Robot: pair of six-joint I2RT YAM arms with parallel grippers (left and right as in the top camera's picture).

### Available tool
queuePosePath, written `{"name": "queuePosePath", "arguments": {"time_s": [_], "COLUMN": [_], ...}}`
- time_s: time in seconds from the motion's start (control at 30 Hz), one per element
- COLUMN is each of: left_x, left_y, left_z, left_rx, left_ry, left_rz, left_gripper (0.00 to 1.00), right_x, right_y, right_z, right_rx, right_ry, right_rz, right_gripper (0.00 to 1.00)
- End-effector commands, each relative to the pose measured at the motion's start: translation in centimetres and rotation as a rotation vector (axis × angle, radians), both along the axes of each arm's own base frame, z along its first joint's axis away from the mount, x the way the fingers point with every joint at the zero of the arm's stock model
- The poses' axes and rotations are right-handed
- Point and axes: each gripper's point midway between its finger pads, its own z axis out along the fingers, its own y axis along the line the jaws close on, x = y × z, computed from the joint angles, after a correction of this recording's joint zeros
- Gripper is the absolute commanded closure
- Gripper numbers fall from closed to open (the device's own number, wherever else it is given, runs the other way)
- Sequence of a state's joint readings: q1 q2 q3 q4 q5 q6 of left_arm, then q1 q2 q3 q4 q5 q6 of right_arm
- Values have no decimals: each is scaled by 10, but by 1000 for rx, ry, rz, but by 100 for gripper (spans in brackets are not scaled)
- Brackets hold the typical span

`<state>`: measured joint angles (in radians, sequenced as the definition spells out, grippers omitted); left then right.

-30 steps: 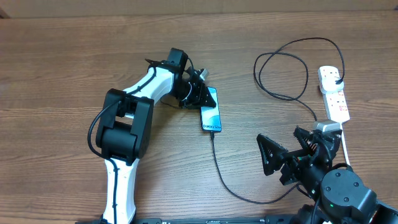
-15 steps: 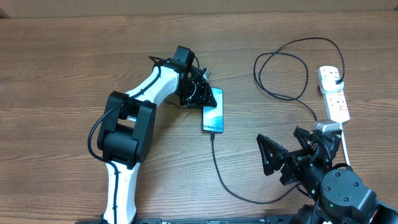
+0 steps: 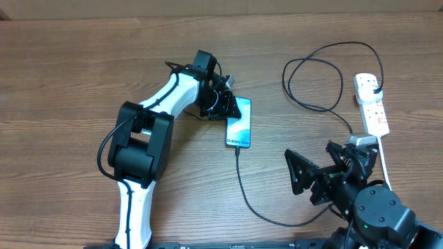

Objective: Plug charger to phone and switch on socket
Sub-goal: 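Open the left gripper to release the phone on the table, then move the right gripper to the power strip's orange switch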

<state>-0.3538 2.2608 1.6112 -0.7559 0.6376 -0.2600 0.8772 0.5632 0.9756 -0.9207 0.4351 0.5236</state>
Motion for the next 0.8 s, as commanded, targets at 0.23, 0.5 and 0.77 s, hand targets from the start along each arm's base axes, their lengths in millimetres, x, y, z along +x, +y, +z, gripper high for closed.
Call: {"name": "queuePosePath", "arguments": {"time_s": [0.23,0.5,0.77], "left_x": [-9,-9,-7], "left_y": [41,47,67], "left_z": [-55,-58,-58], "left_rx": [246,284,380], "left_ry": [46,46,34], "left_rz": [39,55,72], "left_gripper": [59,56,0], "right_x": [6,10,14], "right_y": [3,8,22], "right_z": [-9,-17,-32], "right_rx": [-36,-65,-103], "right_ry": [24,48,107], "right_rz": [-19,-19,19], "right_gripper": [0,0,0]}}
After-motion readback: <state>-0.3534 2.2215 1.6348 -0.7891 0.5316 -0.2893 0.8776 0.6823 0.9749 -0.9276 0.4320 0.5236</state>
